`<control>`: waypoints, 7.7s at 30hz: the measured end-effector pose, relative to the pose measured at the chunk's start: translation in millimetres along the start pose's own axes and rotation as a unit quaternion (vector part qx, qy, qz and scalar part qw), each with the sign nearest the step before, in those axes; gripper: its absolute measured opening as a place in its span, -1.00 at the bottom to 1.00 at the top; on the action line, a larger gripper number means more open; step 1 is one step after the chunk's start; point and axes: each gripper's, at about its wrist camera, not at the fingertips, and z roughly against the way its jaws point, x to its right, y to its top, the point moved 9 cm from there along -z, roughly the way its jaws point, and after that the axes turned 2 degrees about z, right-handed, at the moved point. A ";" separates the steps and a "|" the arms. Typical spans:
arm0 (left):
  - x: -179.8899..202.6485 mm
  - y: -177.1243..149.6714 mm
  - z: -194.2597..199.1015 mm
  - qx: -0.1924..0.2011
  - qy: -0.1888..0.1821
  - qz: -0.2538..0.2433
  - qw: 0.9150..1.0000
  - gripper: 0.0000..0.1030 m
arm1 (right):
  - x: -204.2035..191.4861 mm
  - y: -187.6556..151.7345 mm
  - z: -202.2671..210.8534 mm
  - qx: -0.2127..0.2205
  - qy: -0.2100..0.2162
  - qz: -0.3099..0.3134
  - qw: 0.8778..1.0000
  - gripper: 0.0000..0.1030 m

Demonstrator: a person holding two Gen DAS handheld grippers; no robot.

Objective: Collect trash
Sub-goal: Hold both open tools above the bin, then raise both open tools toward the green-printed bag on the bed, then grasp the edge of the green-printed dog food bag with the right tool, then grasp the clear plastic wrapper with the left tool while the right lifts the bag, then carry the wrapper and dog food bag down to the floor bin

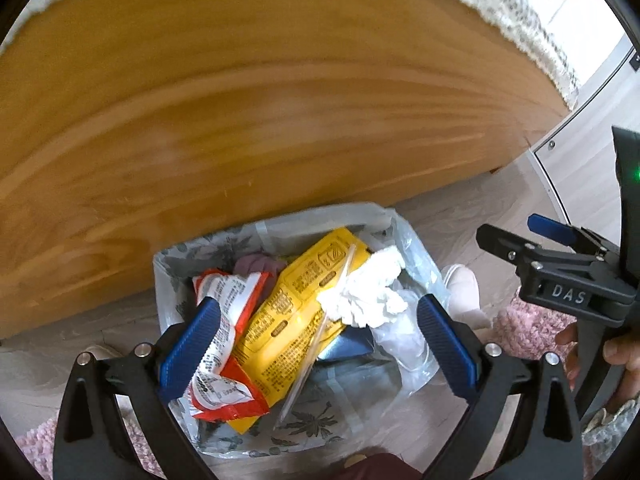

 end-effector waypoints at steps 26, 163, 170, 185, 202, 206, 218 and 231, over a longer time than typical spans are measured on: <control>31.9 33.5 131.9 0.208 0.012 -0.085 0.974 0.85 | 29.0 32.9 89.8 0.151 -0.043 -0.021 0.987 0.83; -14.7 251.8 211.7 0.309 -0.029 0.012 0.951 0.86 | 14.0 251.3 172.3 0.359 0.174 -0.160 0.903 -0.93; -2.7 252.4 198.8 0.291 -0.034 0.004 0.956 0.85 | 53.1 266.2 178.8 0.367 0.199 -0.194 0.887 -0.93; 43.4 329.5 162.8 0.235 -0.014 -0.024 0.972 0.86 | 153.1 264.0 190.4 0.395 0.184 -0.252 0.864 -0.93; 27.4 455.8 26.2 0.085 0.112 0.008 0.990 0.50 | 248.0 235.8 198.9 0.432 0.145 -0.344 0.821 -0.93; 17.4 466.7 3.3 0.056 0.109 0.048 0.991 0.35 | 258.7 227.8 201.0 0.432 0.140 -0.347 0.821 -0.93; 32.6 469.5 29.2 0.100 0.134 0.001 0.986 -0.35 | 251.2 227.7 205.3 0.430 0.145 -0.341 0.823 -0.93; 70.5 434.9 88.1 0.127 0.134 -0.041 0.982 -0.36 | 239.5 221.0 219.7 0.440 0.167 -0.334 0.816 -0.93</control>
